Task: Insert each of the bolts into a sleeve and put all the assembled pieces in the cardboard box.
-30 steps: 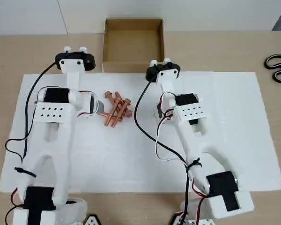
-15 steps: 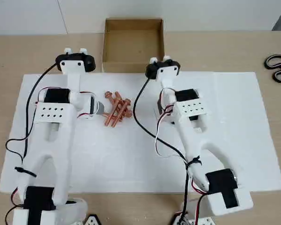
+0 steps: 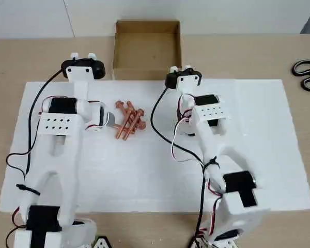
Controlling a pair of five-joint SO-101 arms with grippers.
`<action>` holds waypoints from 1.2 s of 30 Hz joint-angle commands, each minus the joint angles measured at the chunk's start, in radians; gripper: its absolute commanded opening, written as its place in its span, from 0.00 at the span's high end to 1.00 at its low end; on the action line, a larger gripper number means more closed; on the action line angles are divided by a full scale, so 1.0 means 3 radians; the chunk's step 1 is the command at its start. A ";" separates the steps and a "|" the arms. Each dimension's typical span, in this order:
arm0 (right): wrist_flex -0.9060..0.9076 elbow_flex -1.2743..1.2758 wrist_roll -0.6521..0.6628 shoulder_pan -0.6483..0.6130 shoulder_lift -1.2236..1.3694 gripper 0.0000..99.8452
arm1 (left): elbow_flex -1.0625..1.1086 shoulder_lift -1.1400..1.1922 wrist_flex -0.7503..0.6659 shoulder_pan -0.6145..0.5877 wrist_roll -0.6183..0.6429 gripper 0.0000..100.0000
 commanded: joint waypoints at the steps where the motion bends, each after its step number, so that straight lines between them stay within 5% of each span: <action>1: -0.0003 -0.0210 0.0036 0.0013 0.0136 0.85 | -0.0013 -0.0020 -0.0036 -0.0010 0.0010 0.77; 17: 0.0043 -0.0404 0.0036 0.0013 0.0488 0.99 | -0.0013 -0.0020 -0.0051 -0.0010 0.0005 0.77; 27: 0.1158 -0.1181 0.0297 0.0013 -0.0325 1.00 | -0.0013 -0.0015 -0.0031 -0.0010 -0.0005 0.77; 36: 0.1557 -0.1253 0.0435 0.0309 -0.0524 1.00 | -0.0253 0.0215 0.0005 0.0015 -0.0005 0.77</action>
